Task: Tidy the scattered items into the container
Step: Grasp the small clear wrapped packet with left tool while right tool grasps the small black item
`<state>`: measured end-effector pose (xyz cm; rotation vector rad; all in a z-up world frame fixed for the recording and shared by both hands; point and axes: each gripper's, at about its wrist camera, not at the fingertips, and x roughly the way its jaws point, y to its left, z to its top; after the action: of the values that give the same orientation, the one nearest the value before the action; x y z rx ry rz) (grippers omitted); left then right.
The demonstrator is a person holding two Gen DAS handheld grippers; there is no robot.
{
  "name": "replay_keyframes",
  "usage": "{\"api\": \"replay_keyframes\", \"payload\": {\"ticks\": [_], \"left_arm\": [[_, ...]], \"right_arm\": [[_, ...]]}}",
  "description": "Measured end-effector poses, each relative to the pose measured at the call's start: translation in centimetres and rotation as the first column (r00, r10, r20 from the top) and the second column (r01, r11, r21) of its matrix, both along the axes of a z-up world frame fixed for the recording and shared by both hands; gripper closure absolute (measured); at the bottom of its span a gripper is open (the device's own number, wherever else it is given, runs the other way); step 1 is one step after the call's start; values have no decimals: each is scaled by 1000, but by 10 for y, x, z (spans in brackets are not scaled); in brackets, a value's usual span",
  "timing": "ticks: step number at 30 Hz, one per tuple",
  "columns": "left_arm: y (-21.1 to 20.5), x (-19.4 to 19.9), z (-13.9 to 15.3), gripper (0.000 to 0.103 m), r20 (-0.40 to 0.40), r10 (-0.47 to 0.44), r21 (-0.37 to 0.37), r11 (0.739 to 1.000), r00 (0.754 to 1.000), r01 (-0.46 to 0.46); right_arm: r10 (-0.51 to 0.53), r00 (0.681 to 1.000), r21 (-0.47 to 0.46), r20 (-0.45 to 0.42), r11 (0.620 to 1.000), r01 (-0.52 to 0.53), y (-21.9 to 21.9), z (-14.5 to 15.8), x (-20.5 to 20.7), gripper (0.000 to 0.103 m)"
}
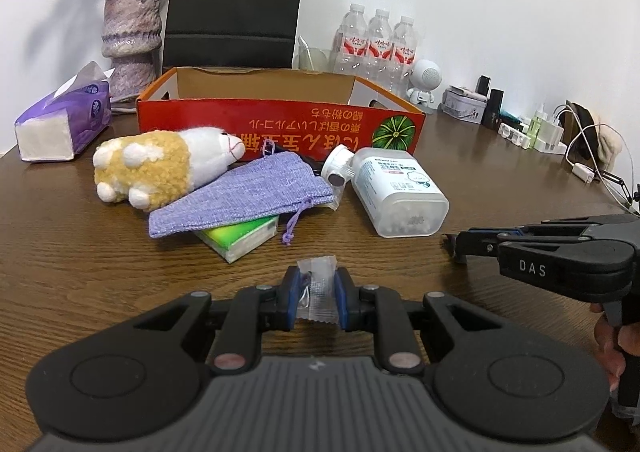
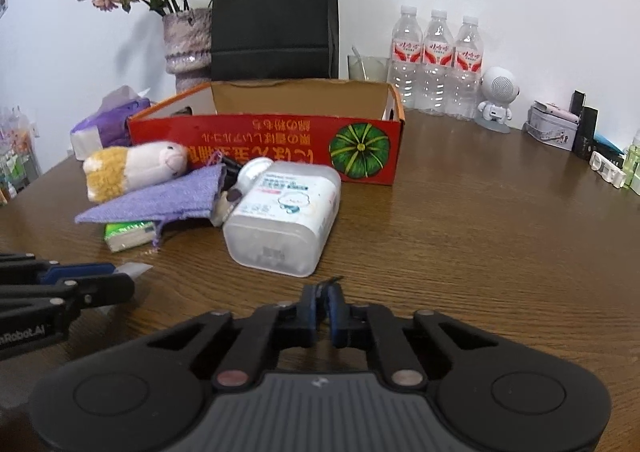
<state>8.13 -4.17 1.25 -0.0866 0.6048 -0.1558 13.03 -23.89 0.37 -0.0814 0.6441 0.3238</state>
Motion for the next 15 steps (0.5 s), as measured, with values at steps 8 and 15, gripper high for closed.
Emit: {"api": "replay_keyframes", "payload": {"ticks": [8, 15], "left_arm": [[9, 0, 1, 83, 0, 1, -12, 1000, 1000, -1], [11, 0, 0, 83, -3, 7, -13, 1000, 1000, -7]], "right_arm": [[-32, 999, 11, -10, 999, 33, 0, -1, 0, 75], [-28, 999, -9, -22, 1000, 28, 7, -8, 11, 67]]}}
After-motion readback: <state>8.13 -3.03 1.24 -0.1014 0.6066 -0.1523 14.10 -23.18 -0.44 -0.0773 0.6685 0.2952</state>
